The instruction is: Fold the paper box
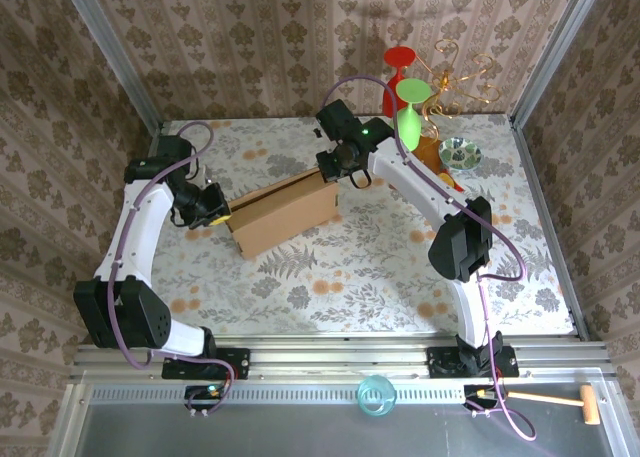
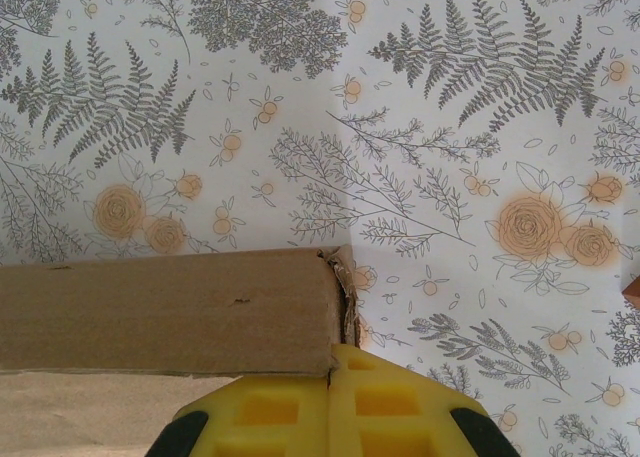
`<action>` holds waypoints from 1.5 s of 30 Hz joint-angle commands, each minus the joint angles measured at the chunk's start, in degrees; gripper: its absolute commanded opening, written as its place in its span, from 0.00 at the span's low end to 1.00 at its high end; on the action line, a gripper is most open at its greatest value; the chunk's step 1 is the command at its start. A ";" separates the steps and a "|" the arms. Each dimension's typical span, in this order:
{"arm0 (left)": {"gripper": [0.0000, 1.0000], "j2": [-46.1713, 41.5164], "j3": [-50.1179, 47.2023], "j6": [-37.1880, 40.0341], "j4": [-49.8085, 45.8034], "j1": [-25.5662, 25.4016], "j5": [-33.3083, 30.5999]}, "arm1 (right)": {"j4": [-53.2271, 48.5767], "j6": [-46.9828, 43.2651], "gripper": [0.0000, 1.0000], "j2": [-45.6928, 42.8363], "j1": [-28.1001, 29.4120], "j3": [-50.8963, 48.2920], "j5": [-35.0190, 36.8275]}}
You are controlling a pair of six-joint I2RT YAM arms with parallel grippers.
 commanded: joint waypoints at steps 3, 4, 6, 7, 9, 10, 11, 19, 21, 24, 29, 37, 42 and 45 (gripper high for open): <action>0.05 -0.65 -0.32 -2.27 1.60 -1.45 4.84 | -4.86 0.73 0.00 2.57 0.84 -1.19 -1.24; 0.03 -0.74 -0.48 -2.45 1.76 -1.55 4.72 | -4.81 0.76 0.00 2.58 0.83 -1.23 -1.25; 0.00 -0.92 -0.89 -2.85 2.09 -2.02 4.49 | -4.70 0.84 0.00 2.55 0.83 -1.32 -1.25; 0.00 -1.01 -1.10 -2.97 2.38 -2.11 4.49 | -4.68 0.84 0.00 2.51 0.83 -1.35 -1.30; 0.00 -1.26 -1.75 -3.55 2.93 -2.37 4.40 | -4.66 0.92 0.00 2.49 0.83 -1.52 -1.33; 0.00 -1.34 -1.94 -3.70 3.18 -2.49 4.40 | -4.59 0.93 0.00 2.50 0.83 -1.57 -1.29; 0.00 -1.45 -2.14 -3.98 3.36 -2.59 4.53 | -4.51 0.93 0.00 2.49 0.83 -1.60 -1.33; 0.00 -0.49 0.26 -5.83 0.90 -2.56 4.99 | -4.50 1.08 0.00 2.41 0.83 -1.63 -1.25; 0.00 -0.47 0.00 -6.74 0.97 -2.84 5.37 | -4.45 1.10 0.00 2.46 0.83 -1.63 -1.28; 0.00 -0.83 -1.21 -8.22 2.01 -3.09 5.67 | -4.42 1.15 0.00 2.40 0.83 -1.78 -1.33; 0.00 -0.75 -1.16 -8.83 2.67 -3.17 5.99 | -4.29 1.20 0.00 2.31 0.83 -2.15 -1.33; 0.00 -1.77 -3.36 -9.86 4.48 -3.21 6.82 | -4.28 1.28 0.00 2.23 0.83 -2.33 -1.42; 0.00 -3.81 -6.31 -9.55 7.76 -3.75 5.46 | -4.11 1.22 0.00 2.05 0.83 -2.51 -1.25; 0.00 -5.85 -9.49 -9.27 11.88 -4.34 4.41 | -4.05 1.37 0.00 2.04 0.83 -2.51 -1.42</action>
